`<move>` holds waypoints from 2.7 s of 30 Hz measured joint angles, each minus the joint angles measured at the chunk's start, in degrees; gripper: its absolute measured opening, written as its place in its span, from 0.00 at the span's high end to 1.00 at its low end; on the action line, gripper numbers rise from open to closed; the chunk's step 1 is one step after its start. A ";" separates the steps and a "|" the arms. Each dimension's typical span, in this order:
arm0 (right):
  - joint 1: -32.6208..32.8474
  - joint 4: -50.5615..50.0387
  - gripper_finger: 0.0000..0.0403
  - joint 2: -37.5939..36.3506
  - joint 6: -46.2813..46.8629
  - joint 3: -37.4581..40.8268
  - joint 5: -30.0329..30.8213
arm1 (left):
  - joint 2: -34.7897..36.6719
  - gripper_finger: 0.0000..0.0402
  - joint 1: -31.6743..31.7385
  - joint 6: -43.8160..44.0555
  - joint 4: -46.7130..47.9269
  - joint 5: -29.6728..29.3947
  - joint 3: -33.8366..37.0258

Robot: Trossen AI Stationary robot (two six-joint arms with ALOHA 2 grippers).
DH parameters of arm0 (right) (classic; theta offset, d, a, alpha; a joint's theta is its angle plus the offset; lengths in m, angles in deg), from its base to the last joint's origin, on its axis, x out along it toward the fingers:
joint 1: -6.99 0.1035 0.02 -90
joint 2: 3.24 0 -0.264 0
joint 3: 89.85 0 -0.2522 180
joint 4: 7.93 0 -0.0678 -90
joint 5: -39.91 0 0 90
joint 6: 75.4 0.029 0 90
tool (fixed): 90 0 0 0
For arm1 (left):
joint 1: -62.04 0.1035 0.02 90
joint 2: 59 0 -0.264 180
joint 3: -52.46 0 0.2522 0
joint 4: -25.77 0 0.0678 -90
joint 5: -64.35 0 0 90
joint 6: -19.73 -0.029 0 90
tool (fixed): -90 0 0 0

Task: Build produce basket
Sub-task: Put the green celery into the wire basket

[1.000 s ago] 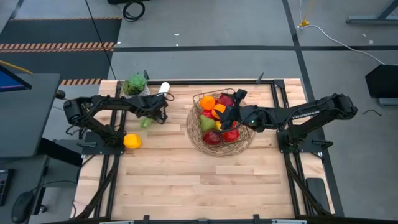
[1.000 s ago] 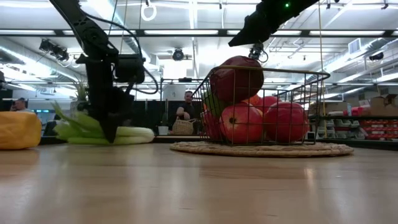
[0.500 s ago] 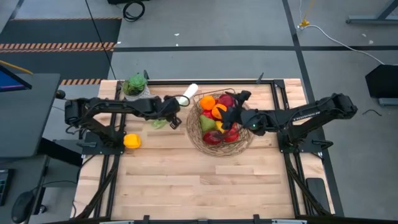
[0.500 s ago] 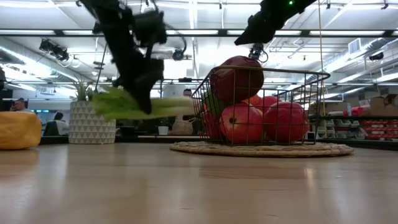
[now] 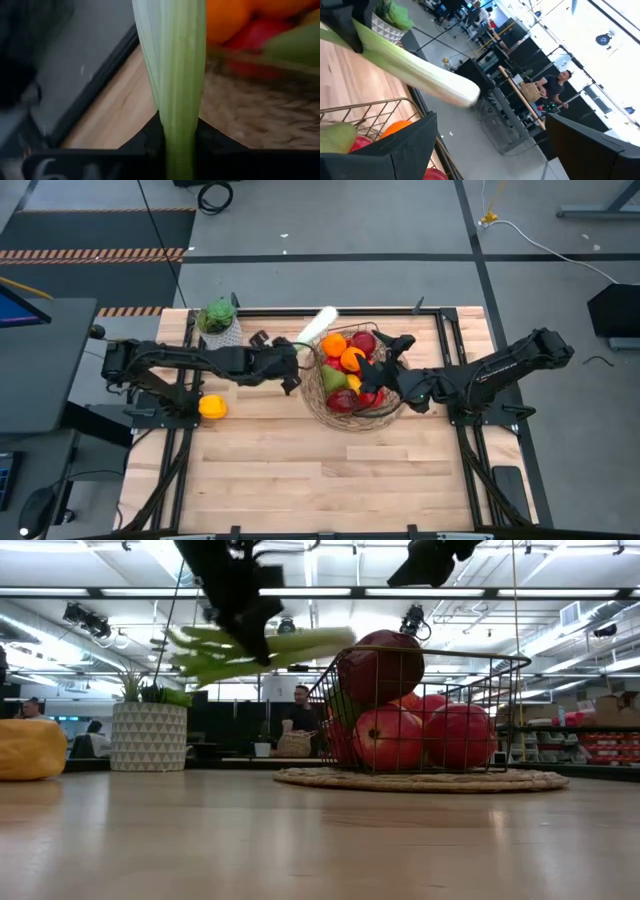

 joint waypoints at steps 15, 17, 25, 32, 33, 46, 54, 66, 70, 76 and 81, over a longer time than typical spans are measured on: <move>5.60 13.69 0.07 0.00 -7.61 0.00 5.32 | 0.00 0.85 -5.48 -27.77 -11.92 0.14 0.49; 5.85 17.68 0.07 0.00 -9.03 0.00 4.09 | -0.02 0.85 -5.15 -31.02 -14.00 0.17 0.49; 4.72 20.38 0.07 -0.02 -12.26 0.00 0.14 | -0.02 0.85 -3.30 -66.17 -22.94 0.10 0.51; 2.70 17.23 0.07 0.67 -4.95 0.00 1.10 | -0.69 0.84 -1.35 -97.76 -24.18 0.05 0.58; 2.39 15.16 0.07 0.94 -2.74 0.00 1.10 | -1.10 0.84 -1.15 -100.53 -25.84 0.04 0.56; 0.82 4.23 0.07 4.45 6.84 0.04 0.81 | -5.13 0.83 -0.46 -110.93 -41.42 7.09 0.50; 0.56 3.85 0.07 8.08 9.47 0.04 -1.61 | -8.95 0.84 -0.43 -112.37 -46.72 9.91 0.22; -0.42 3.46 0.07 17.17 14.30 -0.11 0.12 | -10.14 0.81 -0.56 -102.30 -45.40 9.52 0.36; -1.21 3.43 0.07 18.86 14.61 -0.11 0.22 | -10.14 0.78 -1.26 -101.88 -44.75 9.28 0.36; -1.61 2.49 0.07 19.41 15.45 0.09 -0.21 | -10.14 0.72 -2.37 -101.68 -45.71 9.10 0.36; -1.61 1.76 0.07 19.45 15.36 0.13 -0.16 | -9.96 0.58 -2.27 -98.87 -46.13 9.36 0.34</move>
